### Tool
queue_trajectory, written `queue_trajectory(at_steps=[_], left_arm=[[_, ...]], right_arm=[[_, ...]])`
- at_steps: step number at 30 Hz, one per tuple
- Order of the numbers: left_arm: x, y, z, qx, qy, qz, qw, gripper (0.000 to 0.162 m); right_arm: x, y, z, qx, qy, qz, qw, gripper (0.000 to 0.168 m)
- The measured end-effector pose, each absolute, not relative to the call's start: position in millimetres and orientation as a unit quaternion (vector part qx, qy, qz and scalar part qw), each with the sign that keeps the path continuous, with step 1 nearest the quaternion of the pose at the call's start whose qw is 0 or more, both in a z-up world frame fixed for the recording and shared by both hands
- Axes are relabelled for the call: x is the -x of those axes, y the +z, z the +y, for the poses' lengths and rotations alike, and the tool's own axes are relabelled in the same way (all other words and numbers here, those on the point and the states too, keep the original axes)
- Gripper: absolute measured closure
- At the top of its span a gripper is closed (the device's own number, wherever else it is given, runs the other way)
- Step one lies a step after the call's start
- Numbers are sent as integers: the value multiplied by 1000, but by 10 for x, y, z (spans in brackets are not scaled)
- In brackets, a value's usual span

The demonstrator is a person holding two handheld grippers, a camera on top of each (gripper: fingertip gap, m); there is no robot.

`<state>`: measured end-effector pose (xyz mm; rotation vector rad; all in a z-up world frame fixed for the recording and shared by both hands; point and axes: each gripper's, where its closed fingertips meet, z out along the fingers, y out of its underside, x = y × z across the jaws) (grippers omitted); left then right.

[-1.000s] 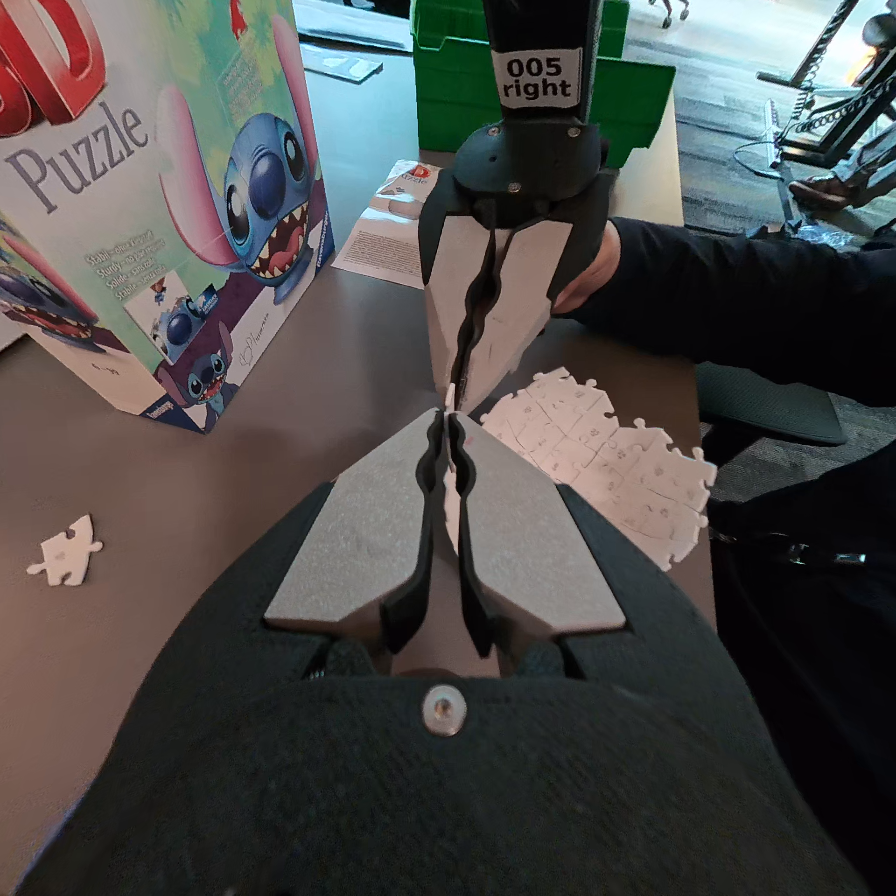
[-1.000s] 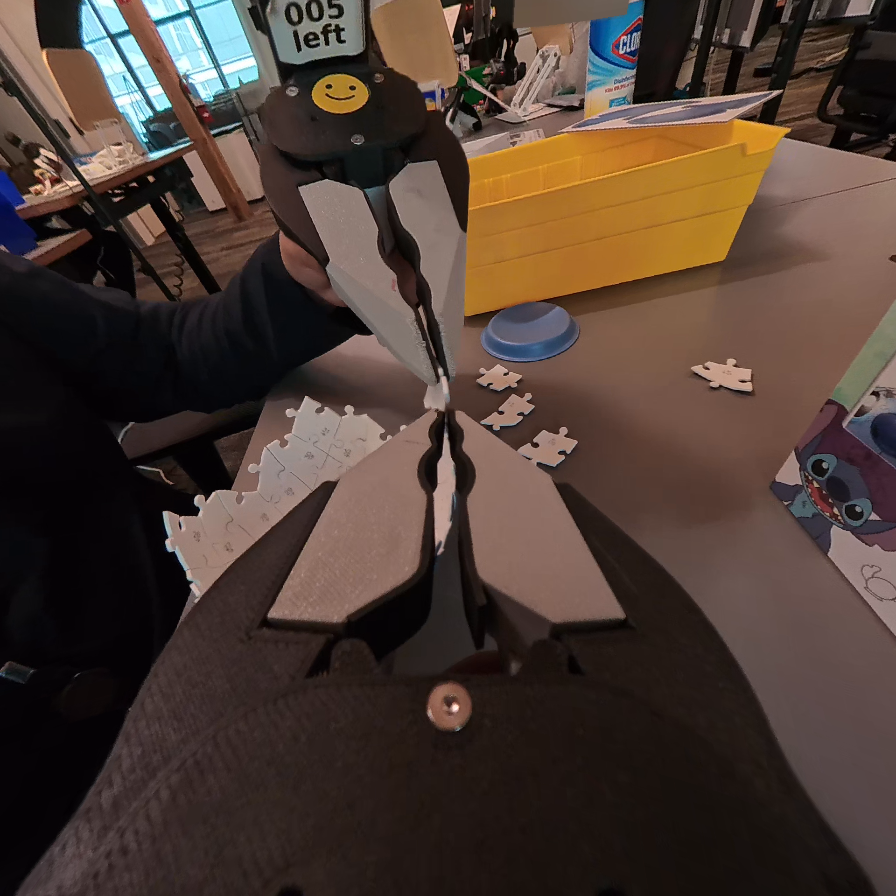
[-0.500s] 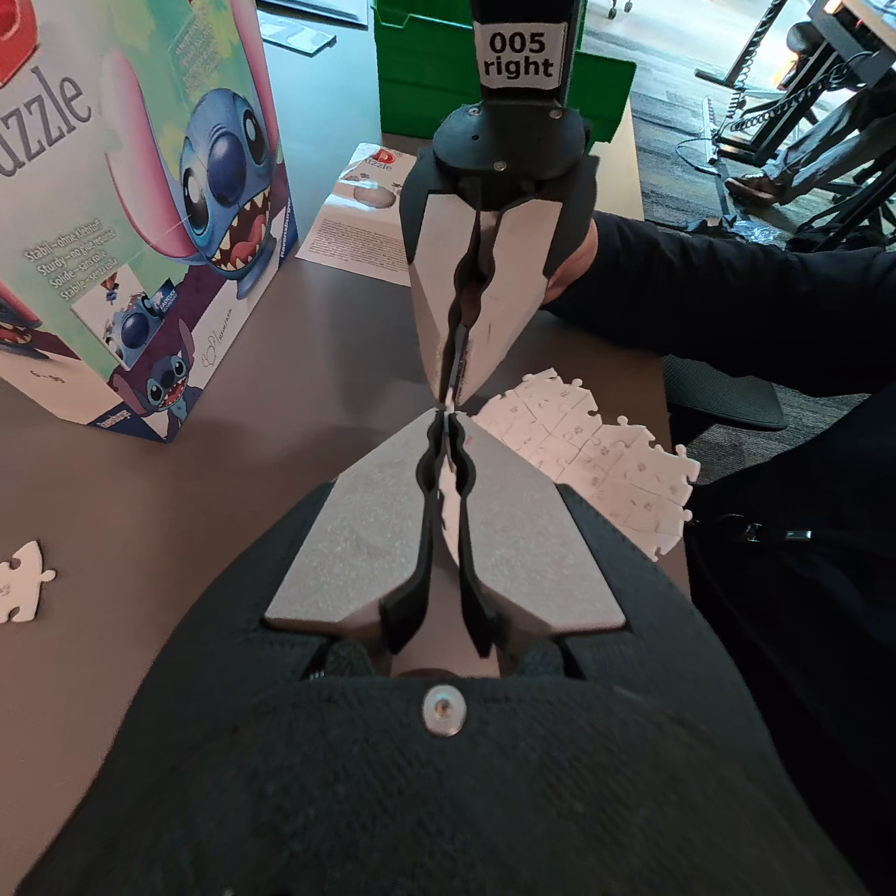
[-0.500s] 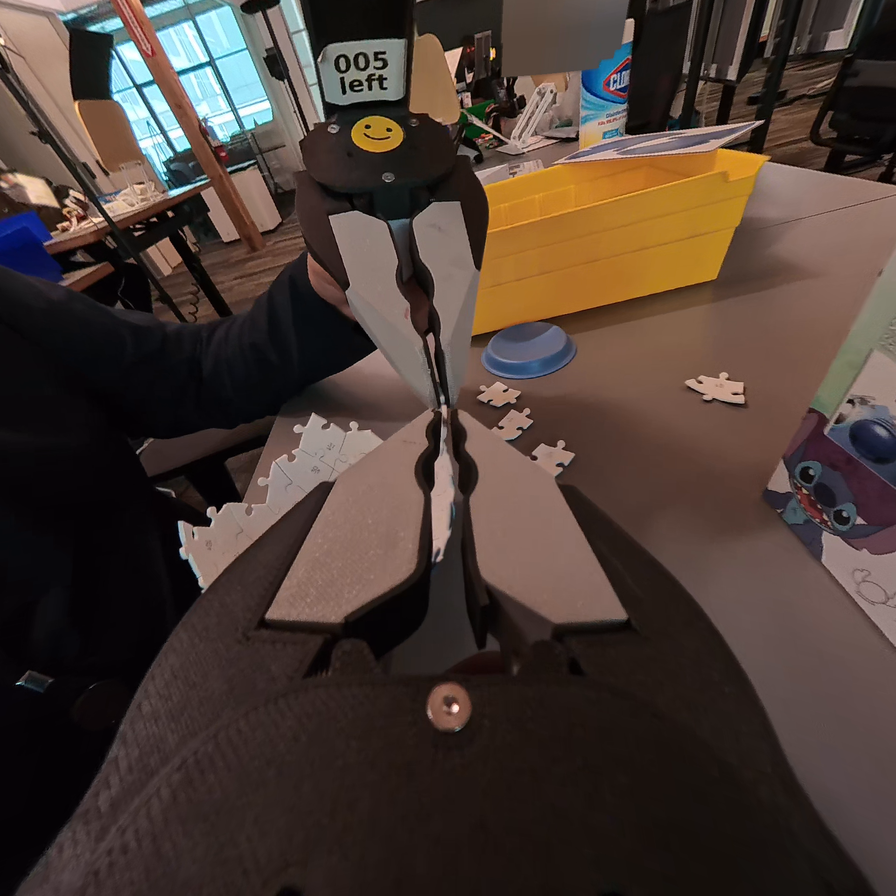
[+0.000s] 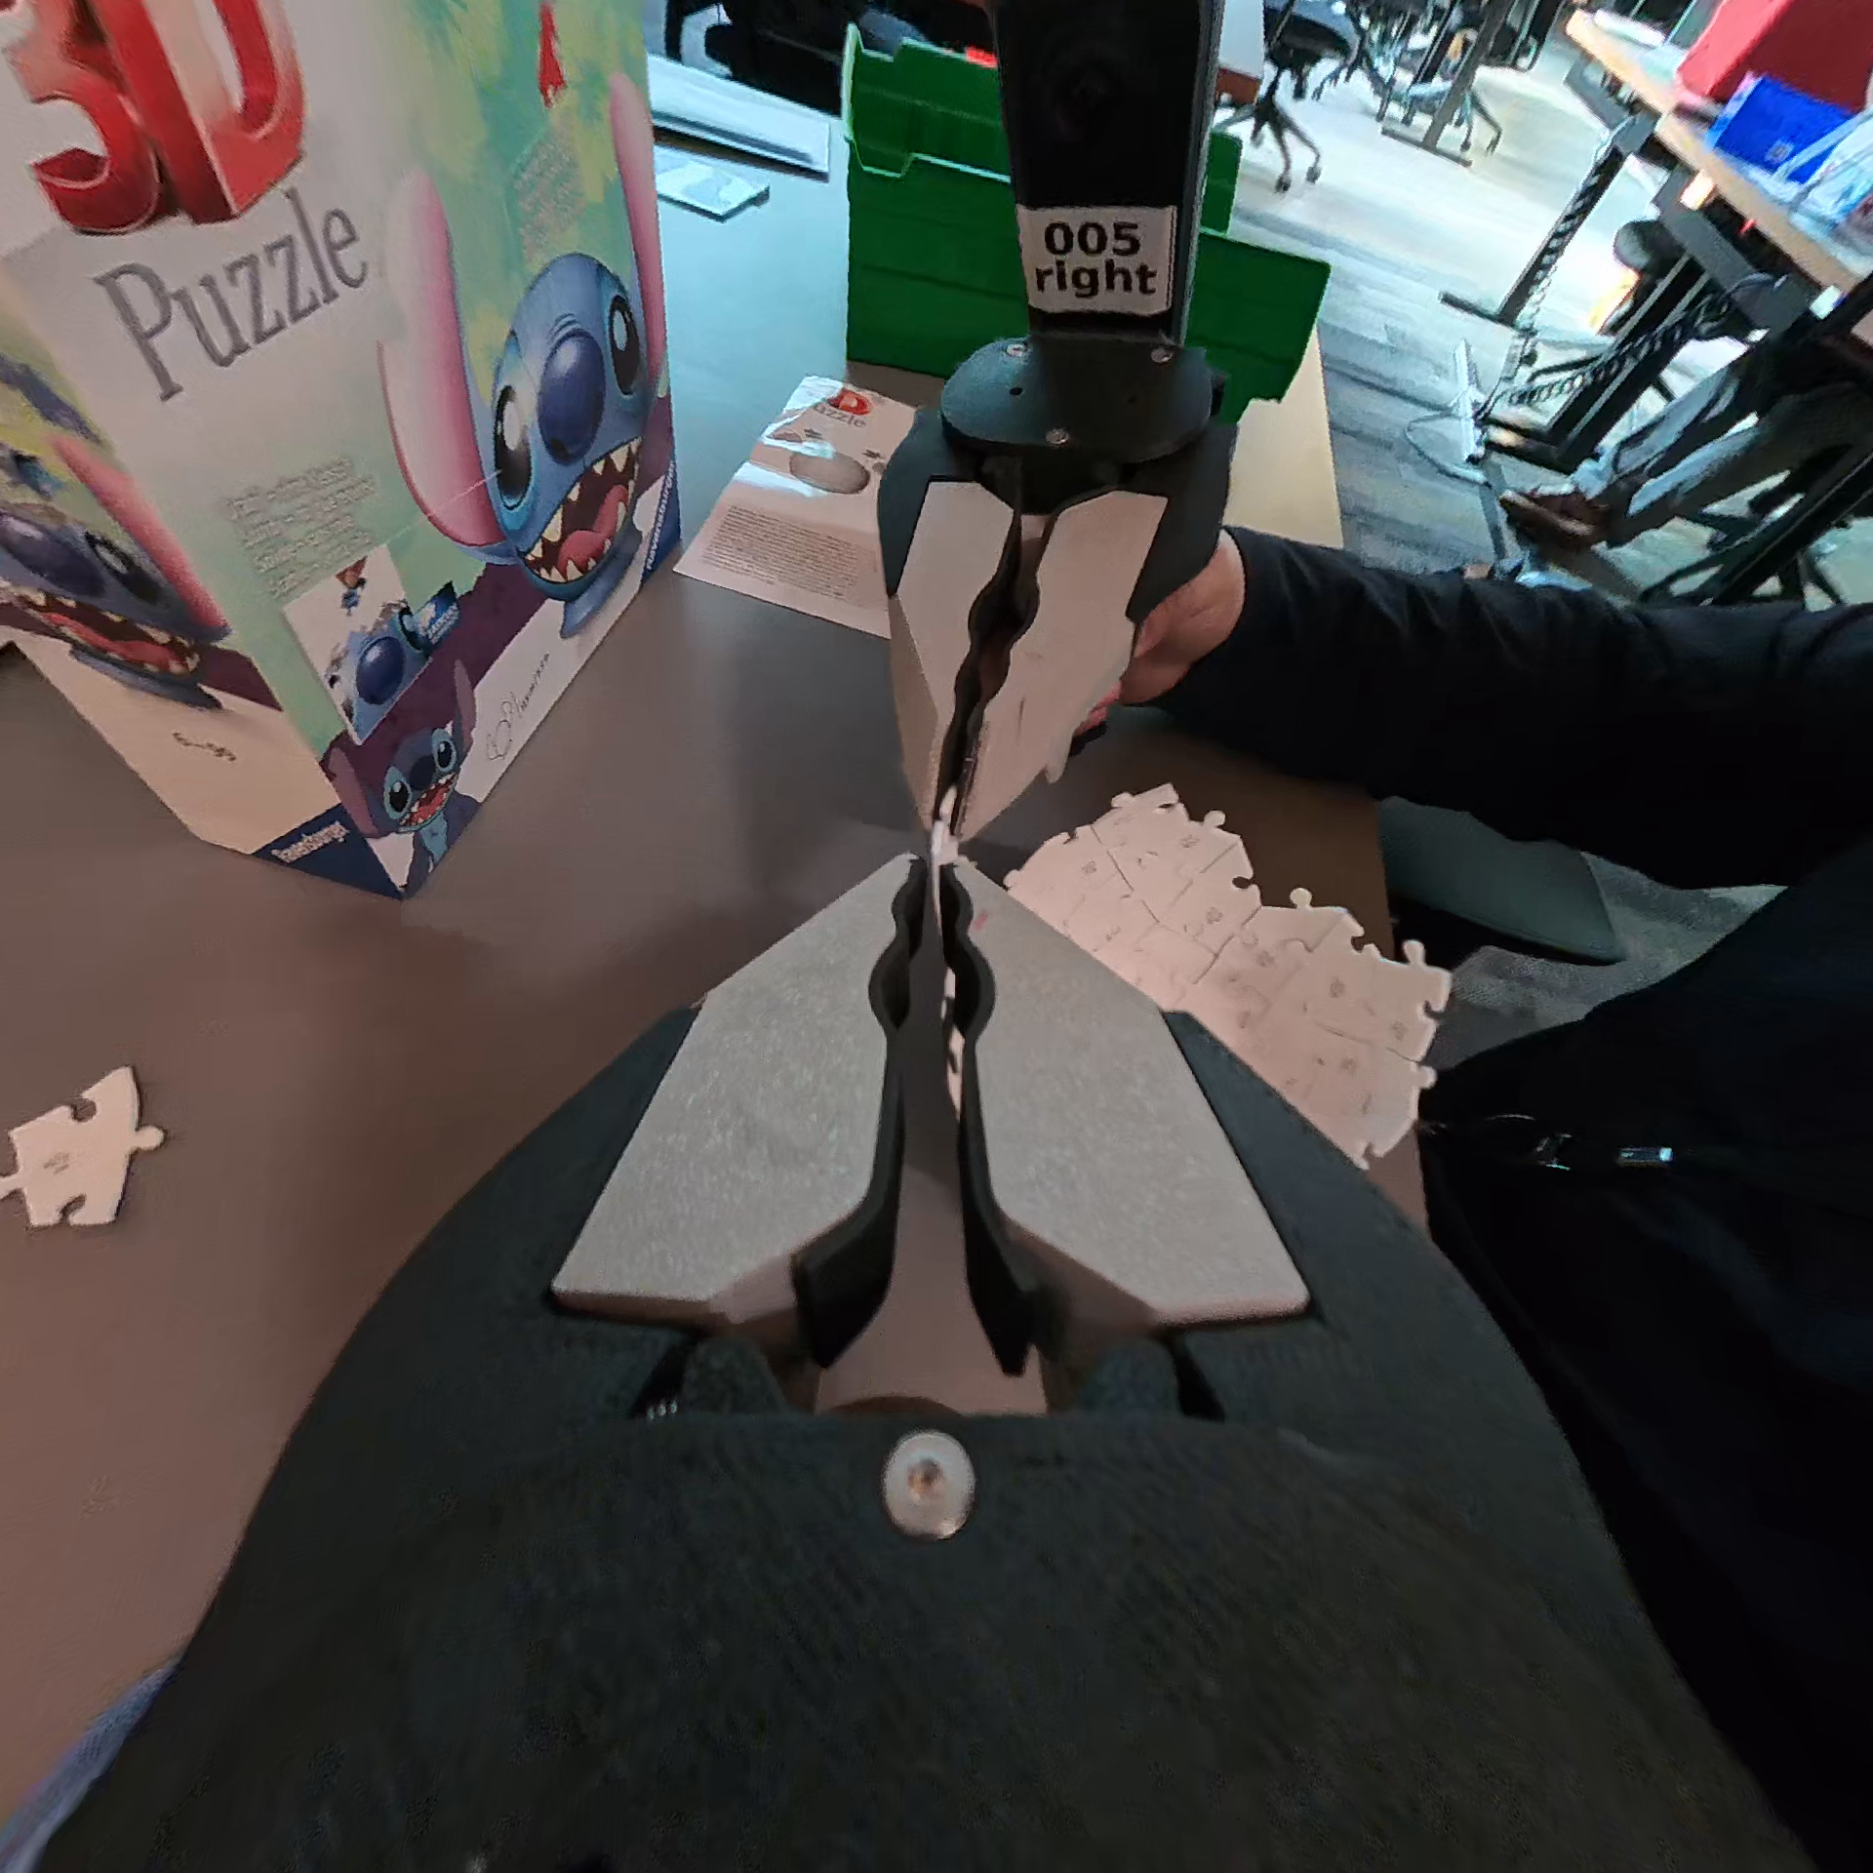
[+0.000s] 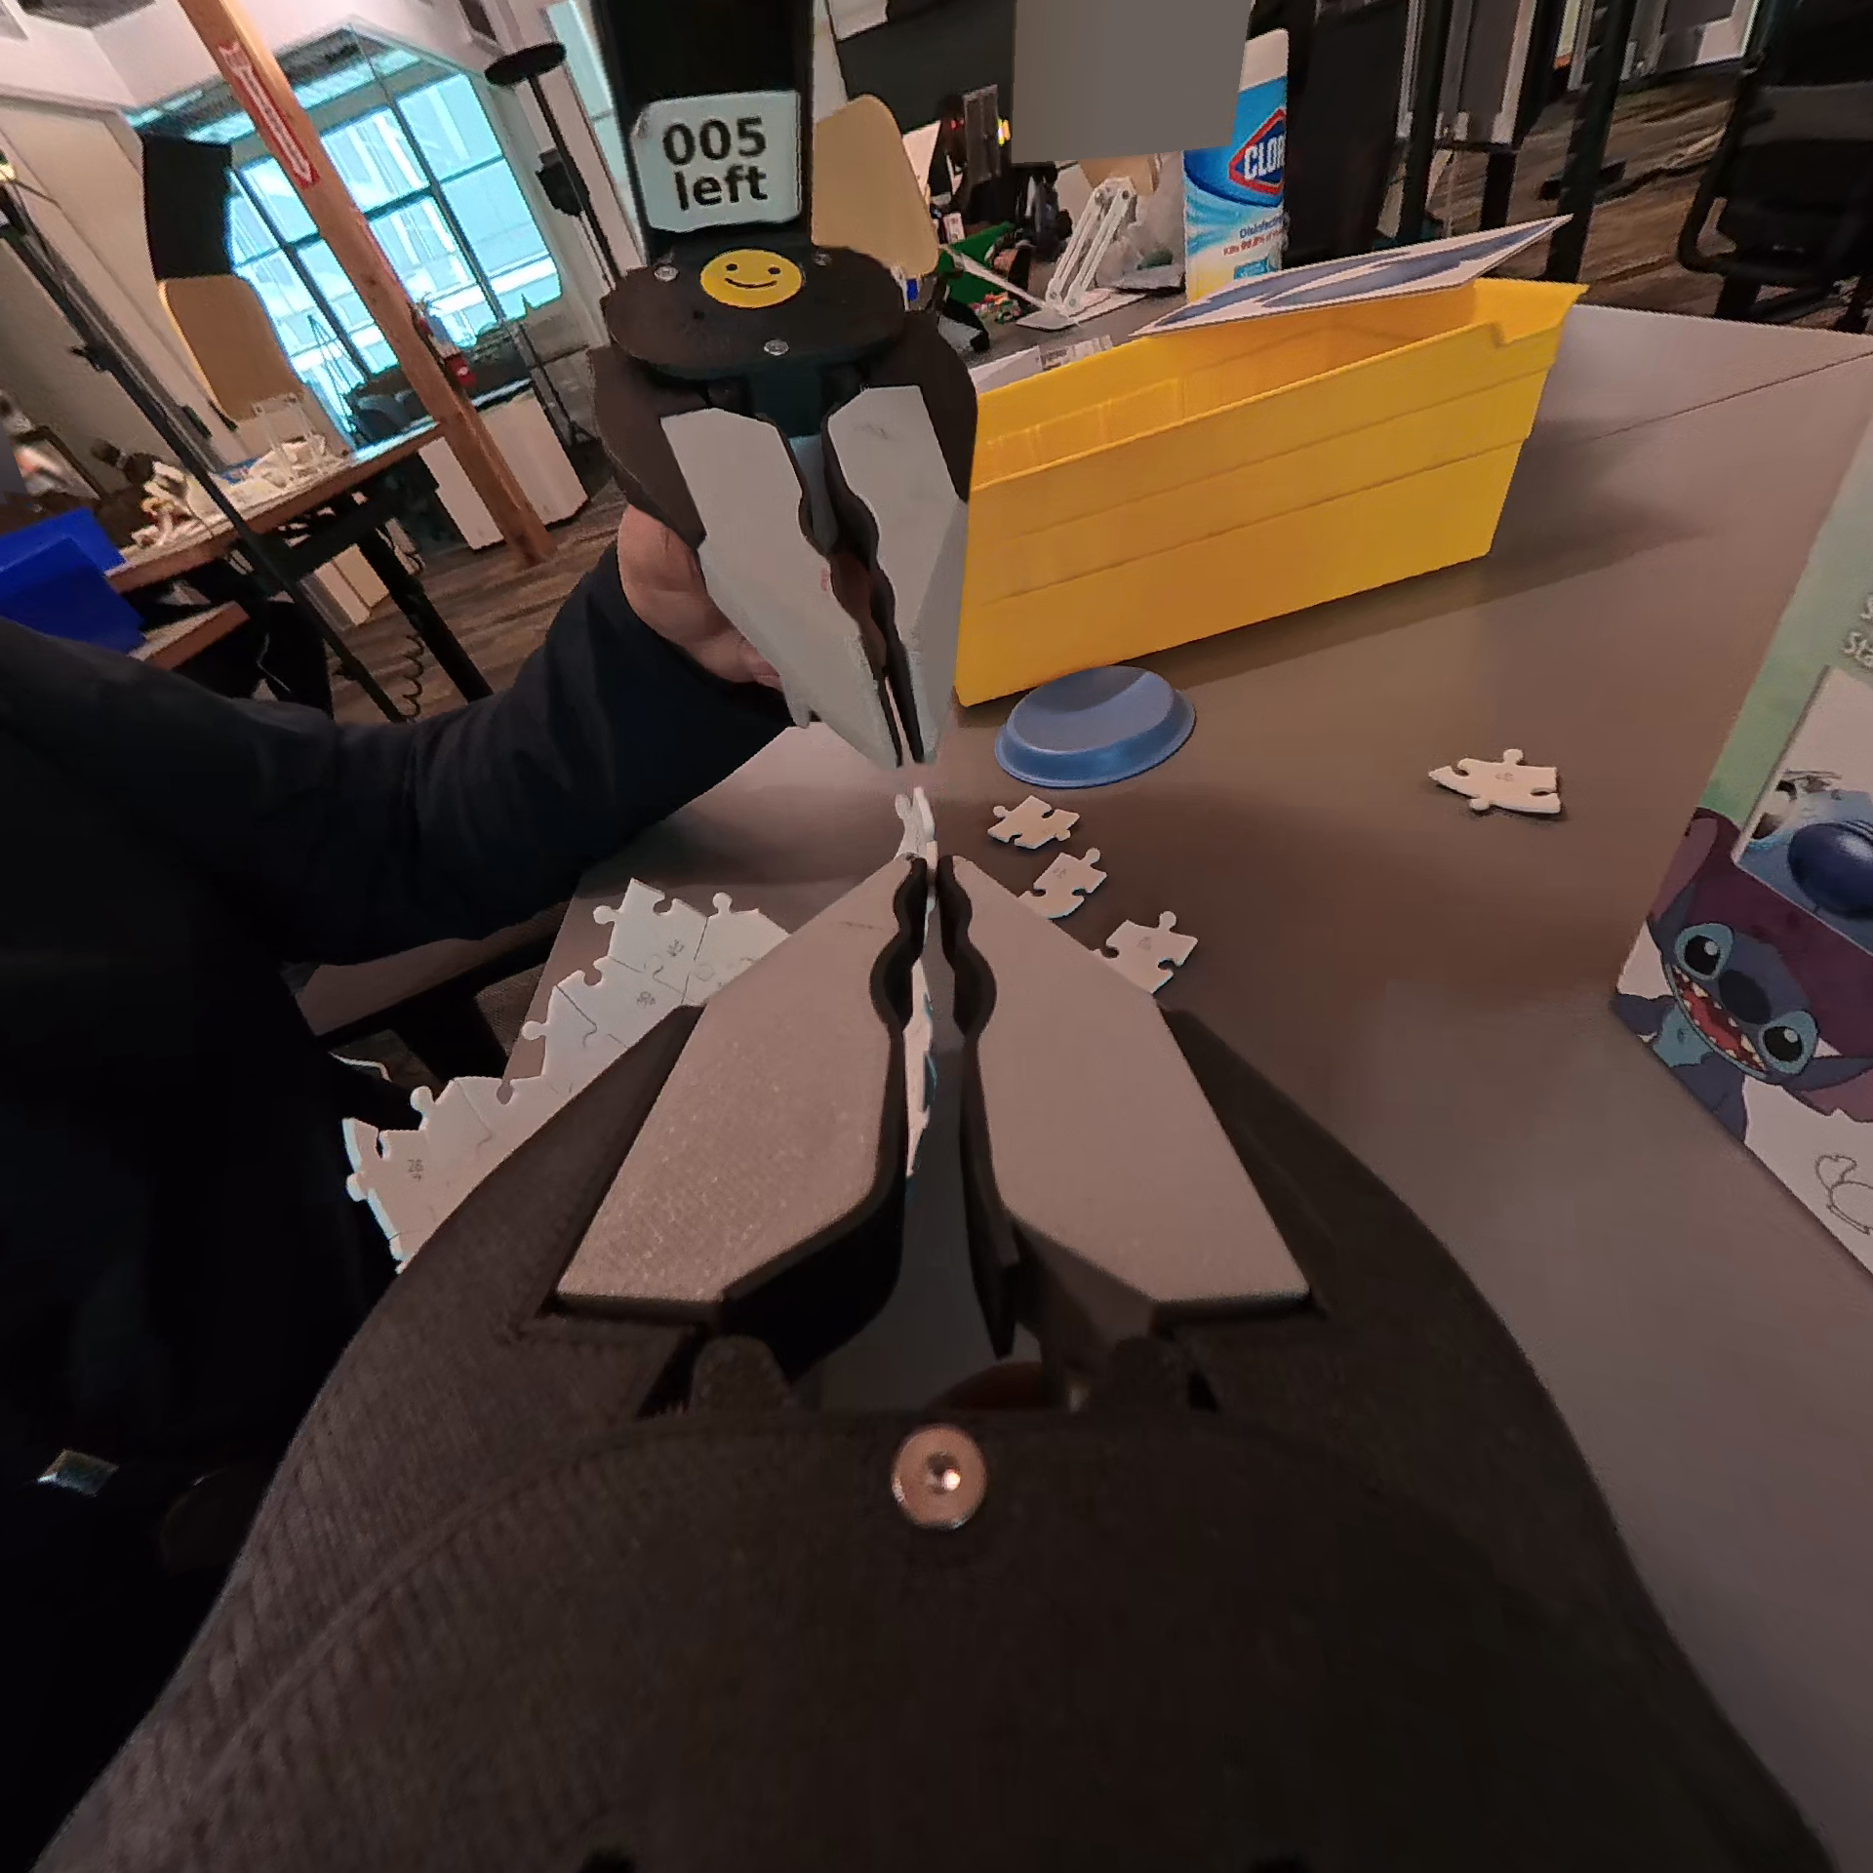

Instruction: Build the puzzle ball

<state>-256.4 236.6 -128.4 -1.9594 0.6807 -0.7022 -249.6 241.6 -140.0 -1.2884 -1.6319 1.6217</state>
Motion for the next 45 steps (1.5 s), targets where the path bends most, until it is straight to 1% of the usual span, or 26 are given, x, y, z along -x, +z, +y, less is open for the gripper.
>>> queue_trajectory(at_steps=[2,5,7,9,18,21,24,29,36,40,41,42,43,45], left_arm=[[2581,-1299,2320,797,-310,267,445,159],[2592,-1390,2334,807,-309,260,430,156],[2562,-1430,2348,810,-305,263,427,157],[2520,-1453,2346,810,-302,270,424,162],[2520,-1387,2386,800,-306,258,447,162],[2578,-1313,2425,793,-304,242,469,162],[2560,-1315,2382,790,-331,240,457,162],[2609,-1421,2374,807,-318,239,437,162],[2563,-1474,2329,809,-340,242,414,152],[2507,-1548,2309,815,-330,256,401,150],[2505,-1558,2310,816,-327,257,401,150],[2509,-1560,2315,817,-323,258,402,154],[2513,-1552,2315,816,-319,261,406,162],[2528,-1537,2313,816,-310,264,411,162]], right_arm=[[2499,-1367,2445,474,600,-591,257,168],[2499,-1320,2468,474,612,-578,259,168],[2499,-1299,2473,474,619,-571,258,168],[2502,-1291,2482,475,622,-566,259,168],[2465,-1274,2506,473,636,-557,246,168],[2450,-1347,2414,468,630,-578,224,168],[2510,-1451,2386,475,602,-597,235,168],[2519,-1445,2382,475,602,-596,239,168],[2513,-1457,2372,473,599,-600,239,168],[2516,-1455,2371,472,599,-600,243,168],[2516,-1456,2371,472,600,-598,242,168],[2521,-1463,2374,473,600,-598,242,168],[2526,-1471,2373,474,600,-597,242,168],[2531,-1484,2360,473,602,-598,237,168]])
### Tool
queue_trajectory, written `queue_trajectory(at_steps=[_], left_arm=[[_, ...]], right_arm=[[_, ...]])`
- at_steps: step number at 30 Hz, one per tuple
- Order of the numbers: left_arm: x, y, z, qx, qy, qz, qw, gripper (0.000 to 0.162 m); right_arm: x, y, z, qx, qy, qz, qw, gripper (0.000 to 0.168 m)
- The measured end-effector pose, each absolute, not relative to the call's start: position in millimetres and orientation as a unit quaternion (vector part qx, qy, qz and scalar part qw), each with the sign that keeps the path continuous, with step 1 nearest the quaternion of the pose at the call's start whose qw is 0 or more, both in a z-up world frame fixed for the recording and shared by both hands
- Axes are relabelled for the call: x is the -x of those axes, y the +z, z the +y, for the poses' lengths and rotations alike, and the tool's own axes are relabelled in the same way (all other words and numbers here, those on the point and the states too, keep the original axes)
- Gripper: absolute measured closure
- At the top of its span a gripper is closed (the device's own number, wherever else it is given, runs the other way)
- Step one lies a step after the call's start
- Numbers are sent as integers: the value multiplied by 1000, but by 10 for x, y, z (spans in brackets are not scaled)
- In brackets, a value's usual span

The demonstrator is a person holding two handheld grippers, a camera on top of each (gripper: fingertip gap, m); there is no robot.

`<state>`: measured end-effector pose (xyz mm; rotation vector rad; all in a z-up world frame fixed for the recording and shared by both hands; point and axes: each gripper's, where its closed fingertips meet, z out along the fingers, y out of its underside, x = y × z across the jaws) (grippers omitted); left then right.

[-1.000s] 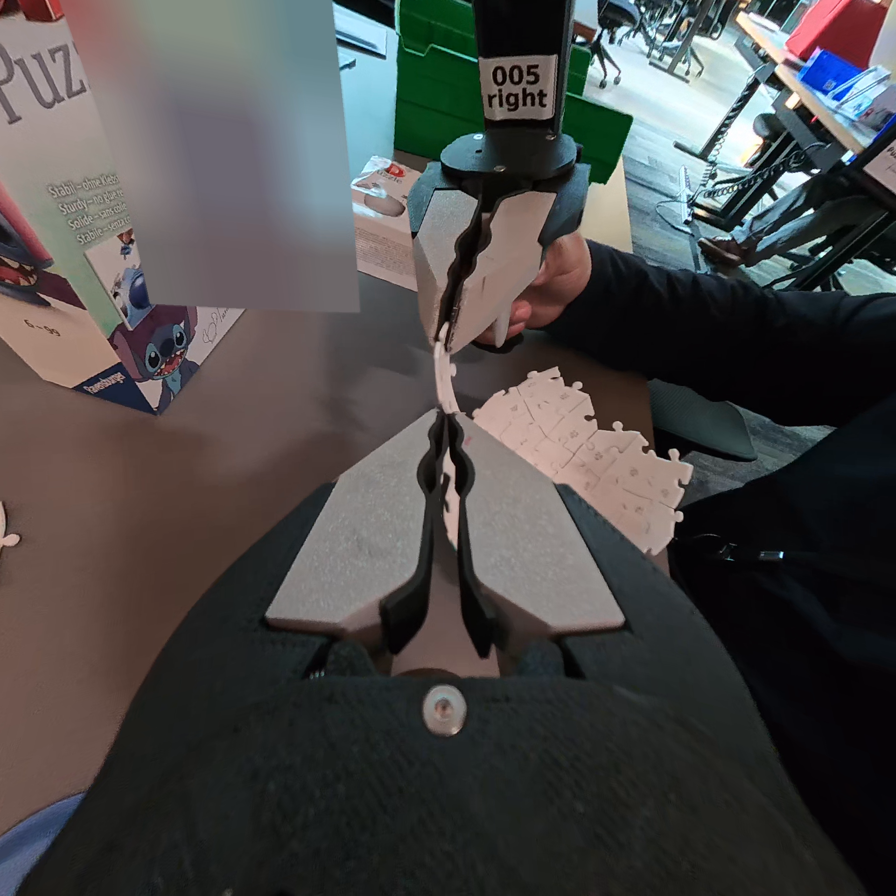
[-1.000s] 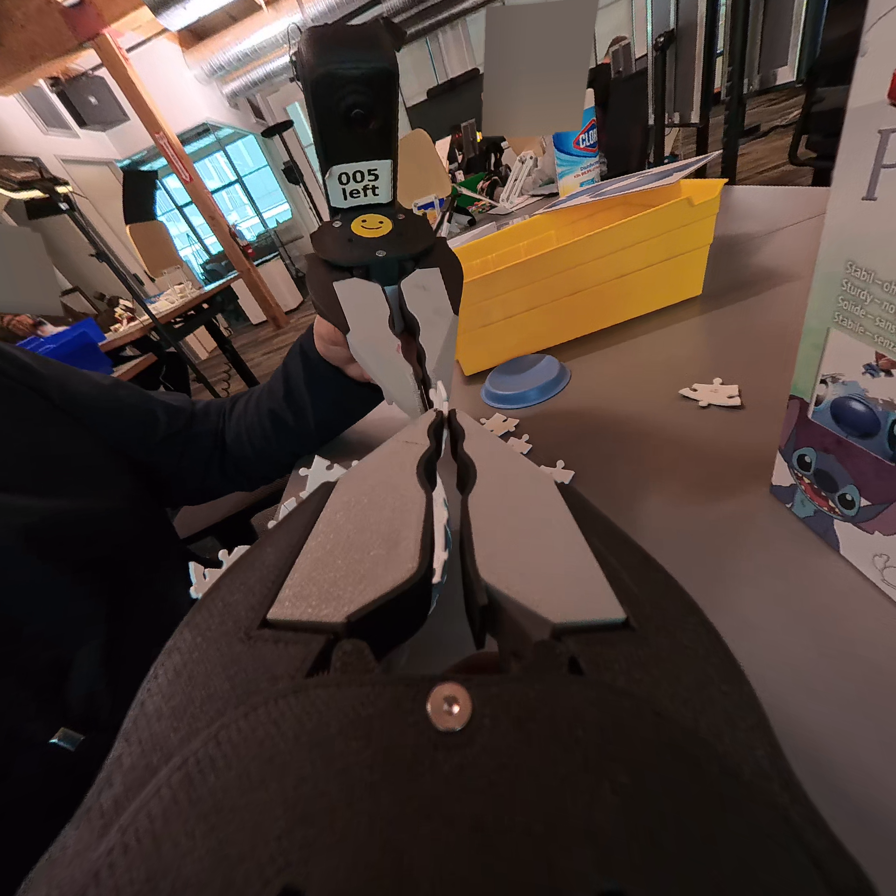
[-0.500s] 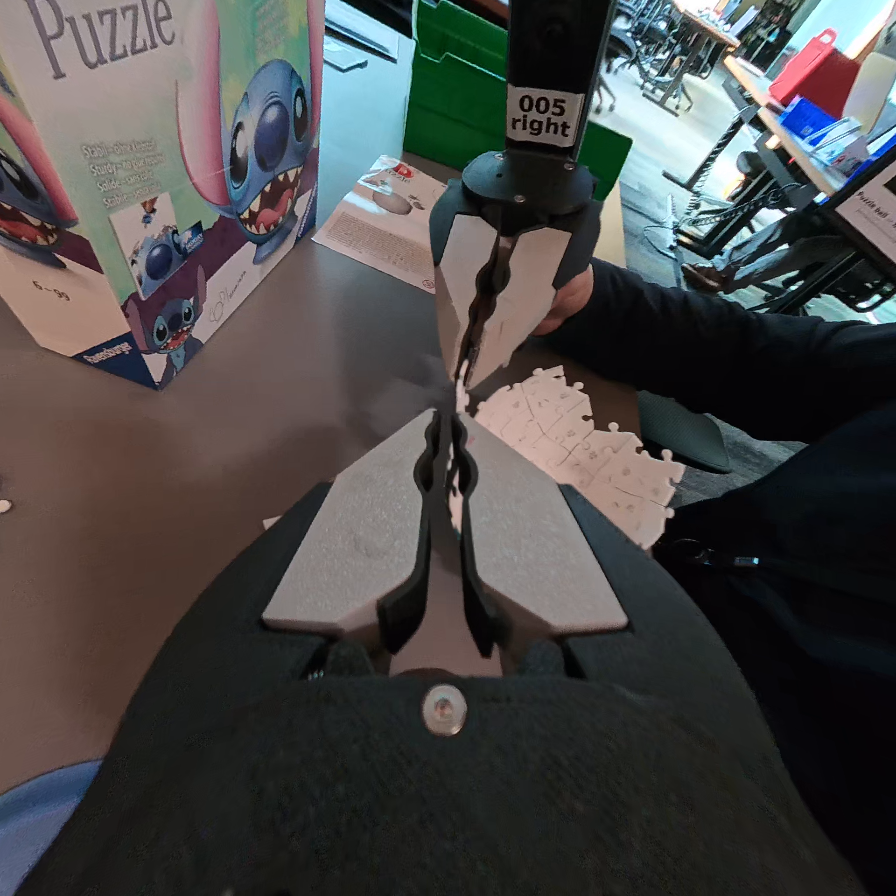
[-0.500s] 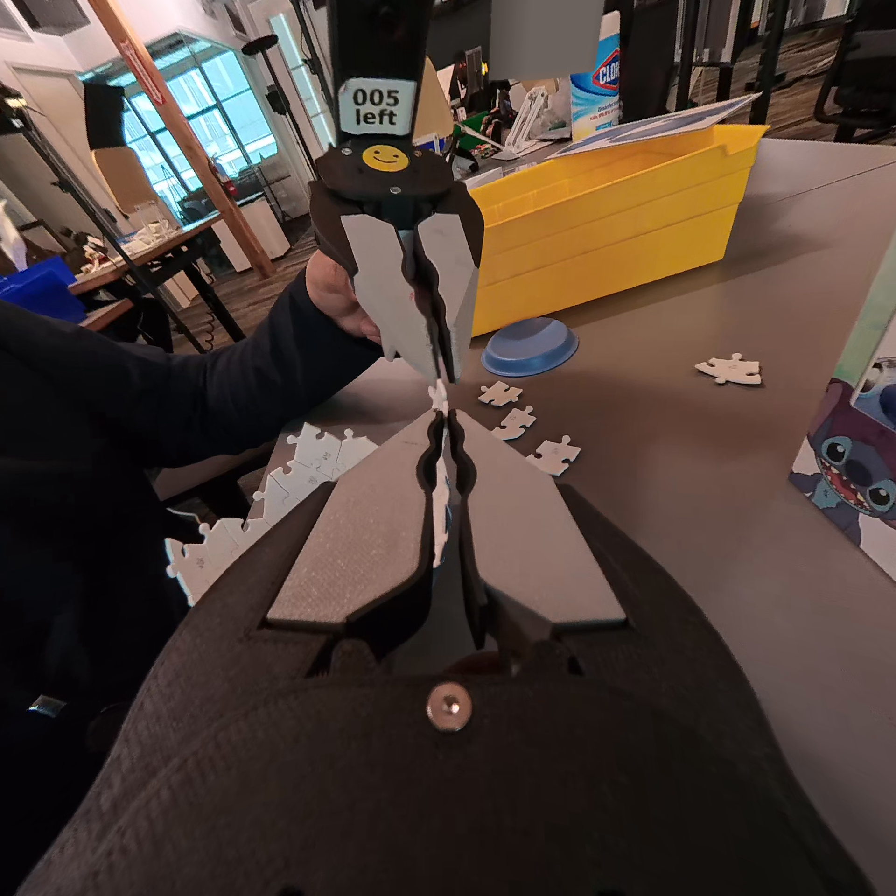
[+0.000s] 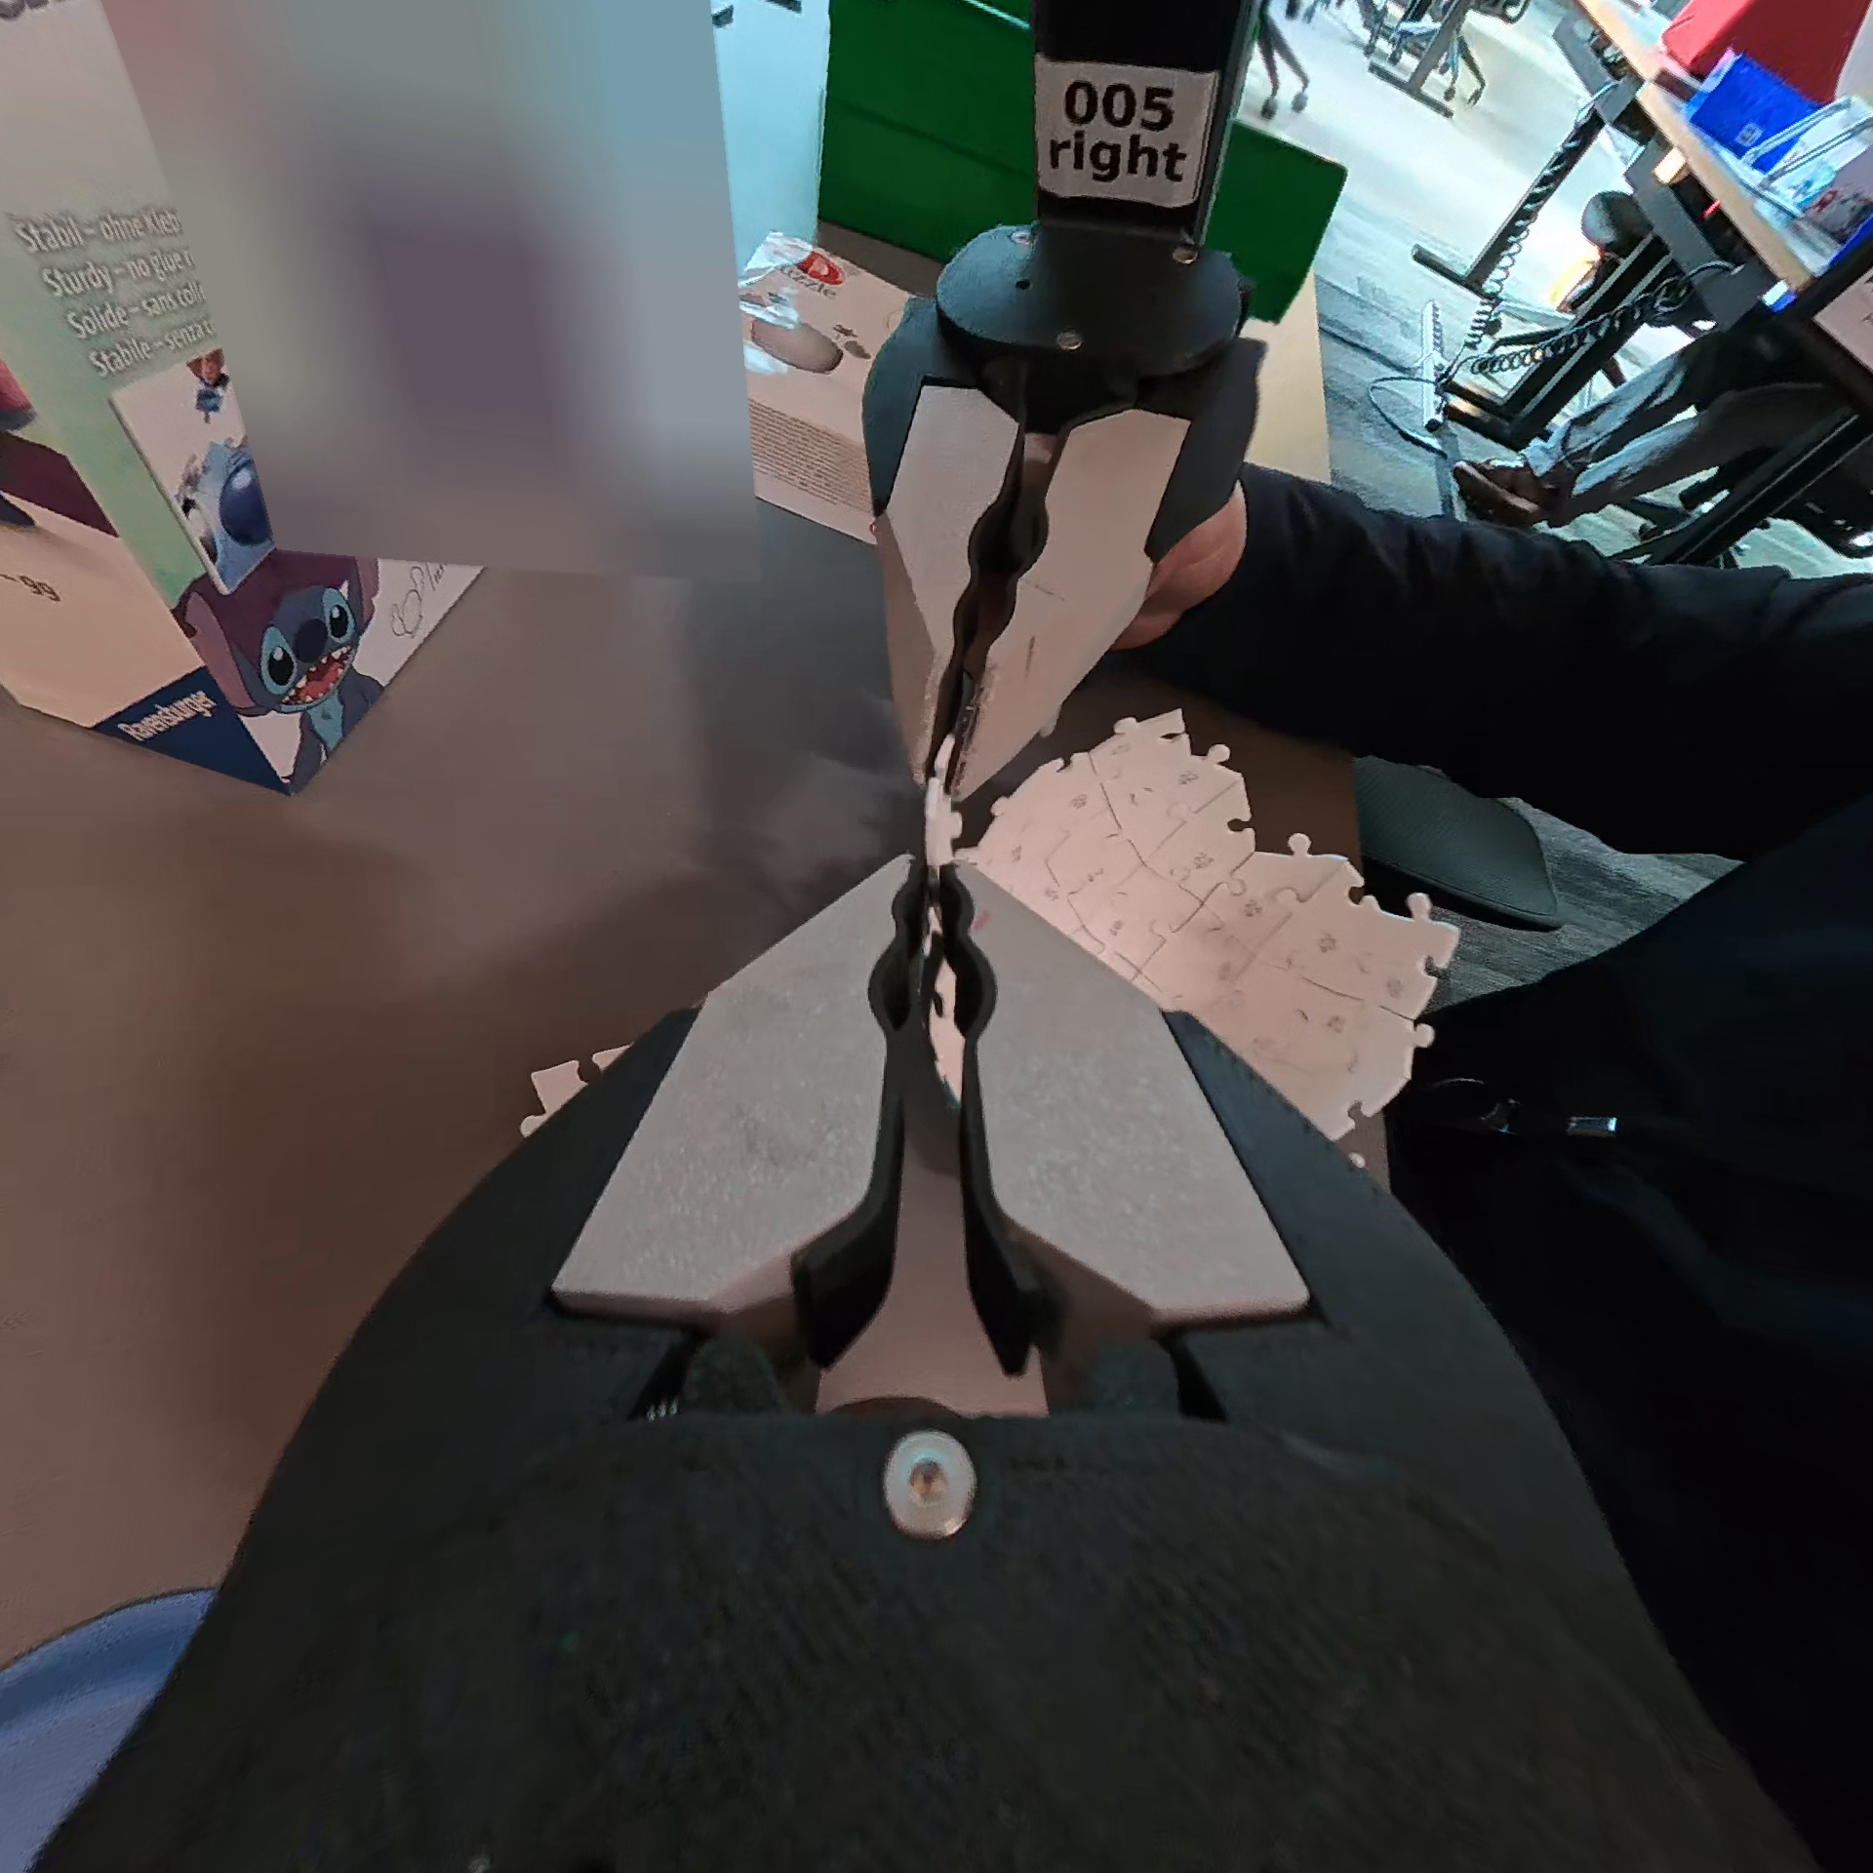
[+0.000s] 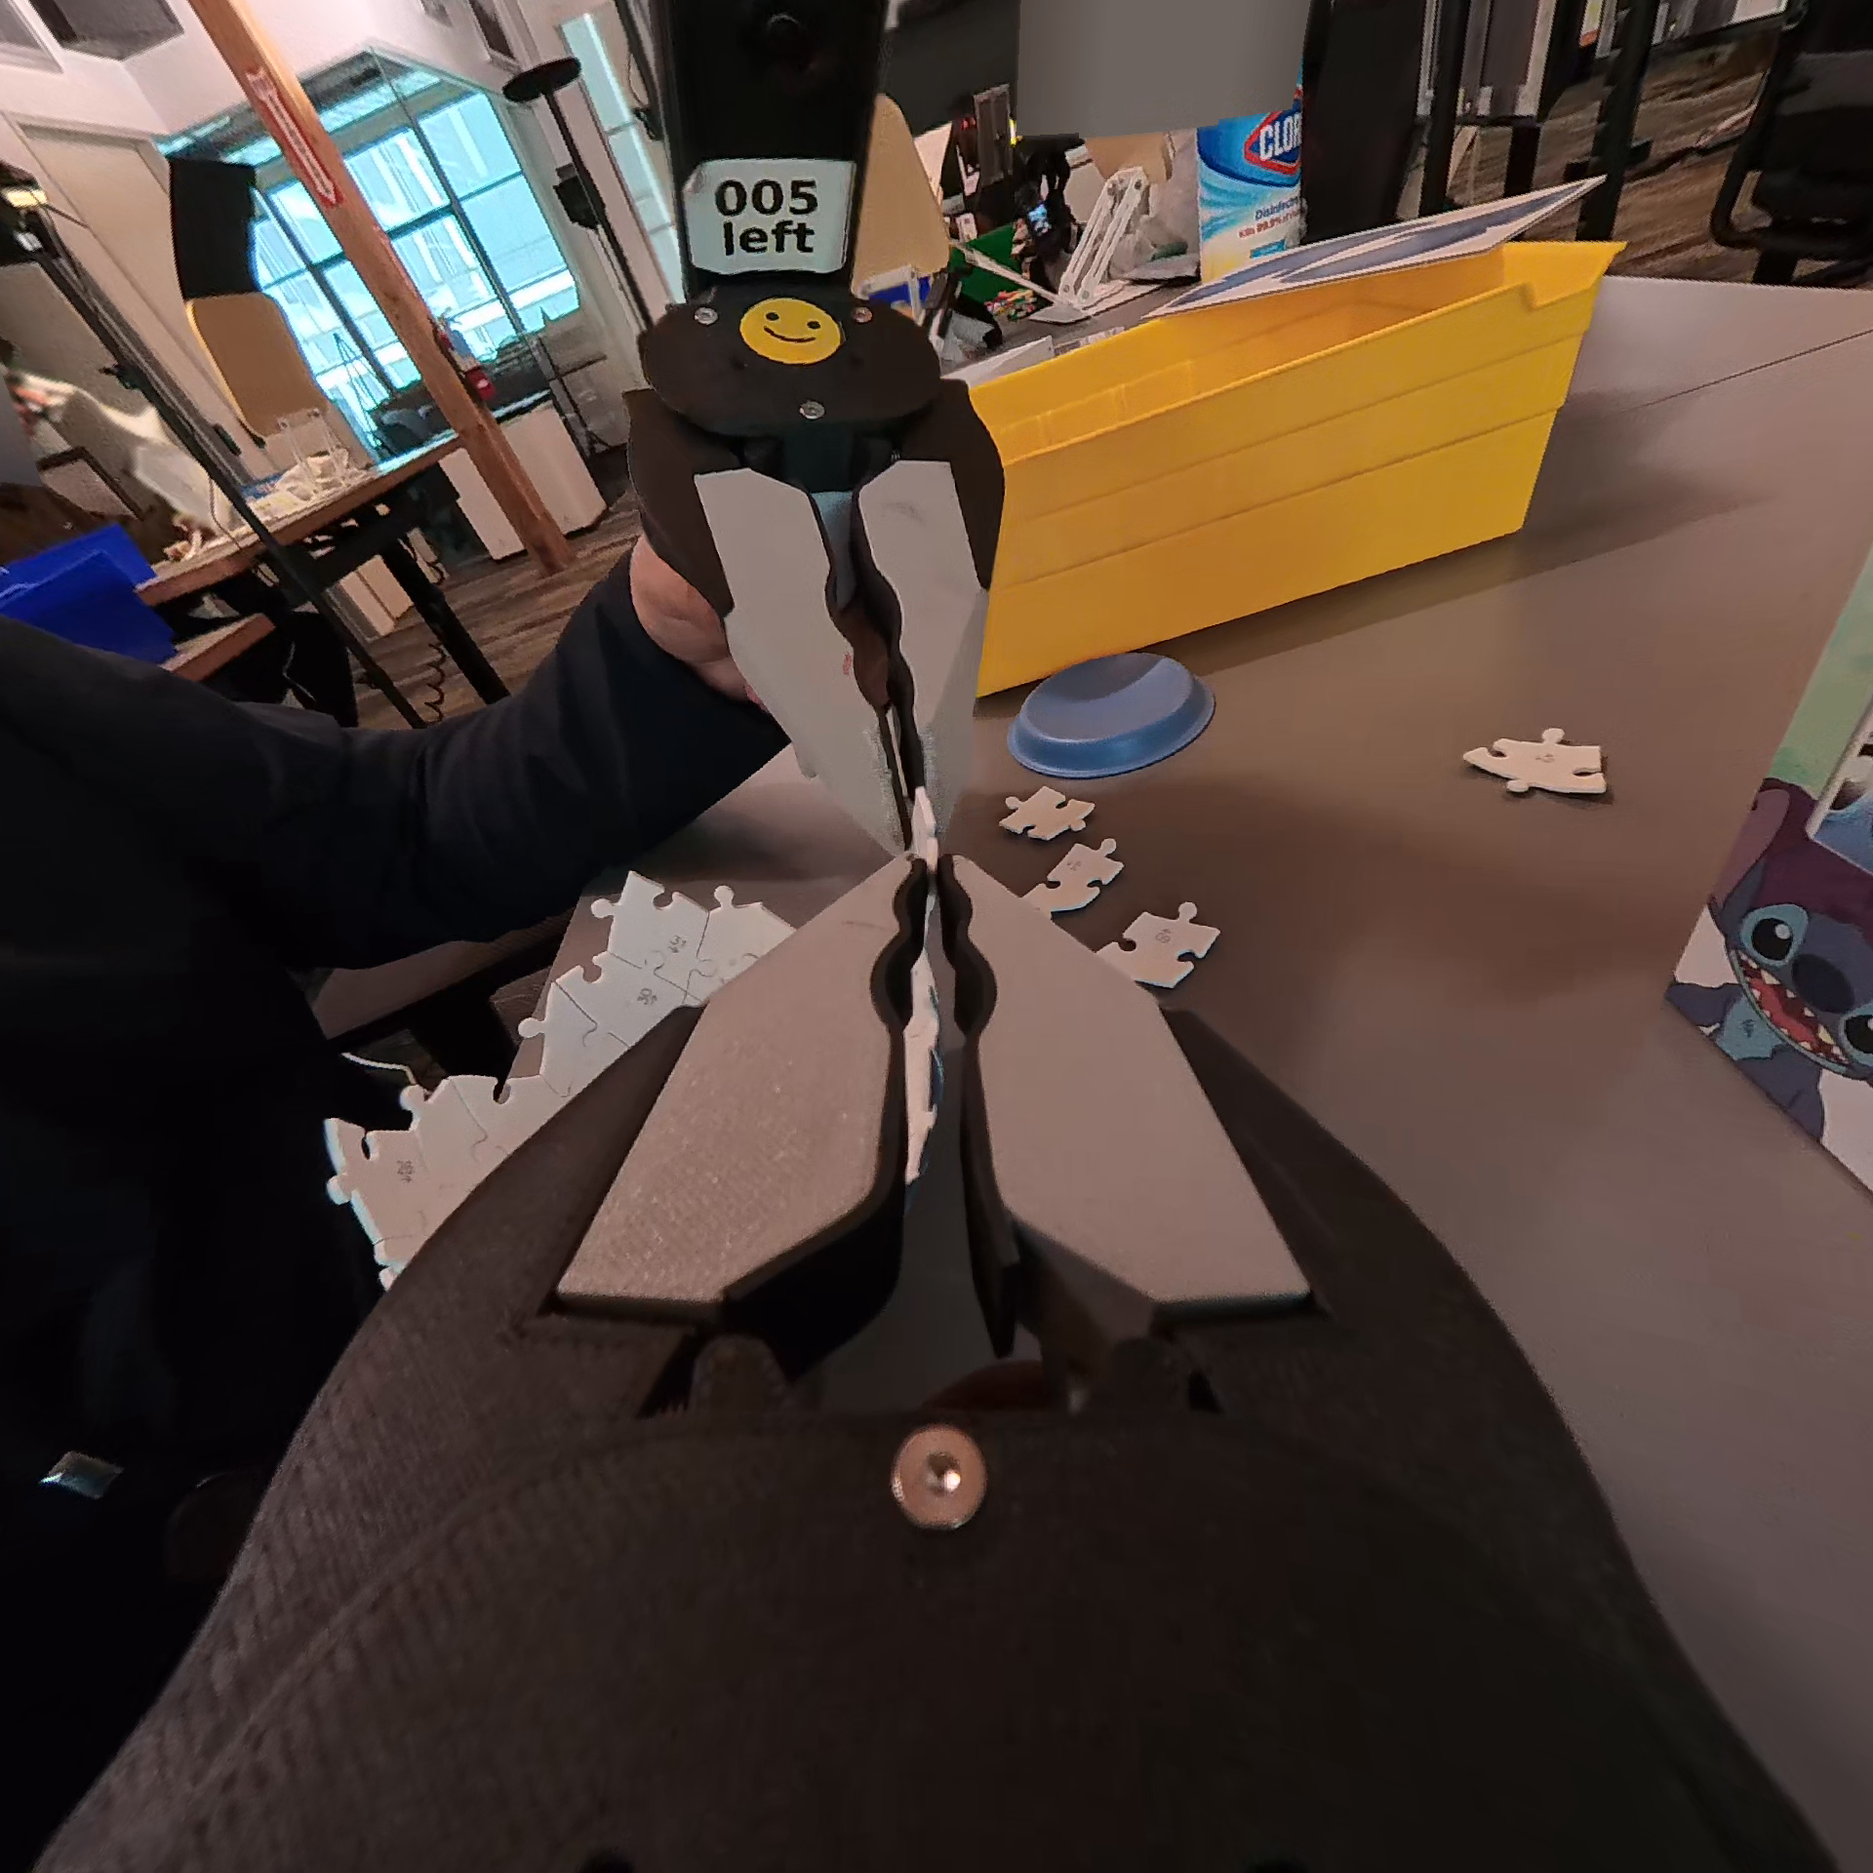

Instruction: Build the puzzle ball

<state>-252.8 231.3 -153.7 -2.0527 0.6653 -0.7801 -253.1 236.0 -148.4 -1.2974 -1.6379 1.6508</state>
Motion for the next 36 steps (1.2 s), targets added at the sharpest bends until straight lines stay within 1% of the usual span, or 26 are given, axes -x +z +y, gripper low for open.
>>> queue_trajectory(at_steps=[8,17,22,36], left_arm=[[2542,-1565,2298,820,-291,274,410,162],[2531,-1369,2325,797,-281,276,458,162],[2530,-1442,2322,806,-279,276,443,162],[2520,-1410,2304,803,-292,271,443,162]], right_arm=[[2540,-1520,2343,473,596,-604,236,168],[2523,-1582,2240,465,593,-623,211,168],[2540,-1678,2223,470,570,-640,211,168],[2503,-1513,2278,461,596,-619,220,163]])
